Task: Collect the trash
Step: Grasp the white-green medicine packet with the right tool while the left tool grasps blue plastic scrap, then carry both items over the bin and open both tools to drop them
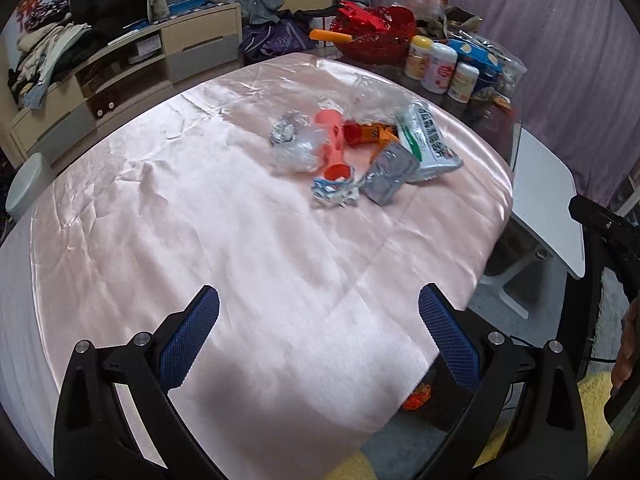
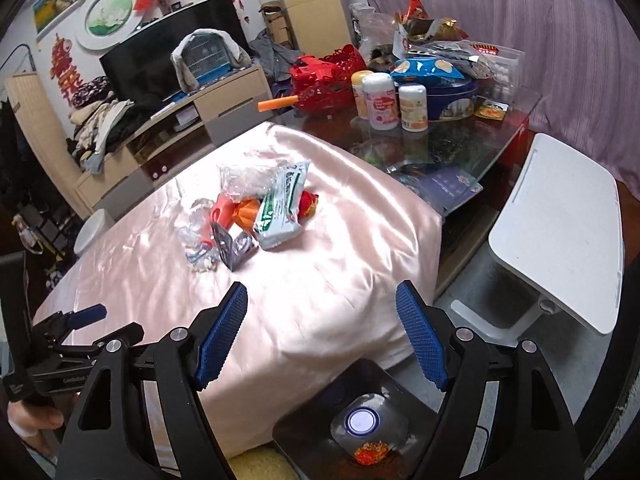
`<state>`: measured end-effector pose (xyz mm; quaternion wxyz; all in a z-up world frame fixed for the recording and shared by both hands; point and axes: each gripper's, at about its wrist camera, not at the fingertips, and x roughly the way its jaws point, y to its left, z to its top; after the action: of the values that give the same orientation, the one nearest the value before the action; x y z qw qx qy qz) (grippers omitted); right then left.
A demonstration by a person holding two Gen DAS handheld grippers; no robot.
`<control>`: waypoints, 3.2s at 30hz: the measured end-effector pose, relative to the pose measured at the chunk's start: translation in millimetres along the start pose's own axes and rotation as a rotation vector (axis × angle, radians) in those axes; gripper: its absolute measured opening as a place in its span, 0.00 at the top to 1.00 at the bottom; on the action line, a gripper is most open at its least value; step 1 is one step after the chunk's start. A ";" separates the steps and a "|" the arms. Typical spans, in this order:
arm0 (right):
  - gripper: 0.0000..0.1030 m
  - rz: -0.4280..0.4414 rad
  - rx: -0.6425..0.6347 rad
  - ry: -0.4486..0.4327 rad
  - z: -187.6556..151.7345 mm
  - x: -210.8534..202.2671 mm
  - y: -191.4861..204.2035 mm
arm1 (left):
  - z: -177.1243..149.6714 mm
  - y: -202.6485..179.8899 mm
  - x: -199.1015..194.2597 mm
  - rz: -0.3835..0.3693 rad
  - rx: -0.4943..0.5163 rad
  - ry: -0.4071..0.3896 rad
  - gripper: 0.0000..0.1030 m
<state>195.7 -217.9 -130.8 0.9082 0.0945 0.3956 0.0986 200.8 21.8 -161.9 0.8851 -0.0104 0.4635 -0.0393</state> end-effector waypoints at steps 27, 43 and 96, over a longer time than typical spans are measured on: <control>0.74 0.141 0.032 0.162 42.2 137.9 8.0 | 69.3 -4.5 109.5 -0.075 -0.006 0.081 0.54; 0.92 0.135 -0.082 0.117 49.8 117.0 32.5 | 63.8 -6.4 87.6 -0.080 0.029 0.054 0.91; 0.92 -0.068 -0.029 0.171 -135.5 -70.5 -35.4 | -113.1 -132.3 -27.4 -0.297 0.218 0.092 0.92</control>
<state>52.4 -257.2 -180.9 0.8751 0.0593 0.4733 0.0813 84.4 -105.8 -196.7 0.8435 0.0188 0.4897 -0.2199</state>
